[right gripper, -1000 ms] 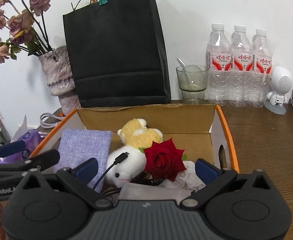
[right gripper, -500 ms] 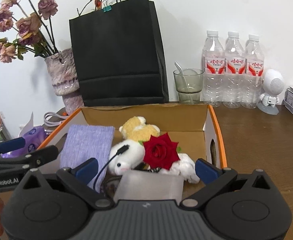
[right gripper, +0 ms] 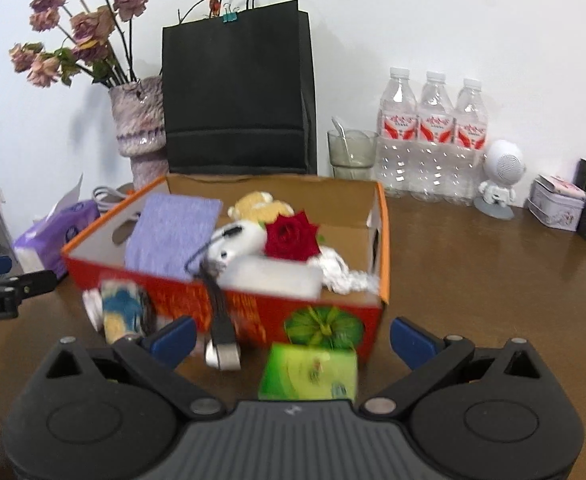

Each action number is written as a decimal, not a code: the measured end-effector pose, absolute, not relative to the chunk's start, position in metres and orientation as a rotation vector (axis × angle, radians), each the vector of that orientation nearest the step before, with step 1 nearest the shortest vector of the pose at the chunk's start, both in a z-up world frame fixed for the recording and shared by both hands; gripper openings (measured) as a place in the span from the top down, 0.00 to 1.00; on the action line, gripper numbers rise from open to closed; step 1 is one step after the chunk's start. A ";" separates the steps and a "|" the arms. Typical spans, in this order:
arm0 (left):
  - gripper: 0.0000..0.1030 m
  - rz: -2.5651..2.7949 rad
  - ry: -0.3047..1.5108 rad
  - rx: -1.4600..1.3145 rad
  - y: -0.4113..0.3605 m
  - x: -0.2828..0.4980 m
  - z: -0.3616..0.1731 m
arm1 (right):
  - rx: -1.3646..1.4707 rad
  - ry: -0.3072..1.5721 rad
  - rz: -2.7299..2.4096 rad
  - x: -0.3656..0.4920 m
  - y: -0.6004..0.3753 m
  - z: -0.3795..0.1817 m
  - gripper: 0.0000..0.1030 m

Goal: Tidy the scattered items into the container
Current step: 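Grasp the white round lid with the left tool while the right tool grasps the green tissue pack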

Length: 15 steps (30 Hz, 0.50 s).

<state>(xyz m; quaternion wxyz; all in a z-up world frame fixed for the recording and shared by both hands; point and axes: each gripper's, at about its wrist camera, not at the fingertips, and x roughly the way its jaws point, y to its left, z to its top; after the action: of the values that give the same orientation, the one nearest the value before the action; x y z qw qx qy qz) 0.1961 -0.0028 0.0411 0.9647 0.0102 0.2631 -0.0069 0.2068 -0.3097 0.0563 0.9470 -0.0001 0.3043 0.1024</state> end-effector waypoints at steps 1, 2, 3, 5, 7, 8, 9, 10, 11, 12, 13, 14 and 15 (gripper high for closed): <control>0.00 -0.007 0.539 0.011 -0.001 0.192 0.036 | 0.001 0.627 0.211 0.202 -0.311 0.053 0.00; 0.00 -0.004 0.548 0.001 0.001 0.189 0.031 | 0.000 0.636 0.214 0.198 -0.311 0.049 0.00; 0.00 -0.006 0.560 -0.008 0.003 0.187 0.027 | -0.003 0.643 0.215 0.194 -0.311 0.044 0.00; 0.00 -0.019 0.580 -0.017 0.004 0.184 0.021 | -0.002 0.663 0.216 0.188 -0.309 0.033 0.00; 0.00 -0.019 0.577 0.000 0.001 0.182 0.020 | 0.008 0.684 0.212 0.187 -0.307 0.023 0.00; 0.00 -0.017 0.570 0.009 0.000 0.183 0.020 | 0.013 0.695 0.208 0.188 -0.306 0.019 0.00; 0.00 -0.013 0.557 0.020 -0.001 0.185 0.020 | 0.015 0.702 0.202 0.190 -0.305 0.016 0.00; 0.00 -0.009 0.550 0.029 -0.003 0.187 0.020 | 0.014 0.705 0.194 0.191 -0.304 0.014 0.00; 0.00 -0.002 0.547 0.040 -0.004 0.191 0.019 | 0.012 0.707 0.185 0.193 -0.304 0.013 0.00; 0.00 0.004 0.549 0.048 -0.005 0.196 0.018 | 0.011 0.710 0.177 0.195 -0.304 0.011 0.00; 0.00 0.008 0.556 0.052 -0.007 0.200 0.017 | 0.011 0.717 0.169 0.198 -0.304 0.008 0.00; 0.00 0.004 0.568 0.054 -0.008 0.204 0.015 | 0.013 0.728 0.159 0.201 -0.304 0.005 0.00; 0.00 -0.008 0.582 0.051 -0.009 0.209 0.013 | 0.014 0.739 0.151 0.204 -0.305 0.003 0.00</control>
<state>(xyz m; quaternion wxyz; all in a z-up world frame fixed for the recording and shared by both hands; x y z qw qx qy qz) 0.2090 -0.0090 0.0125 0.9576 0.0250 0.2869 -0.0039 0.2043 -0.3052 0.0028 0.9297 0.0068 0.3607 0.0736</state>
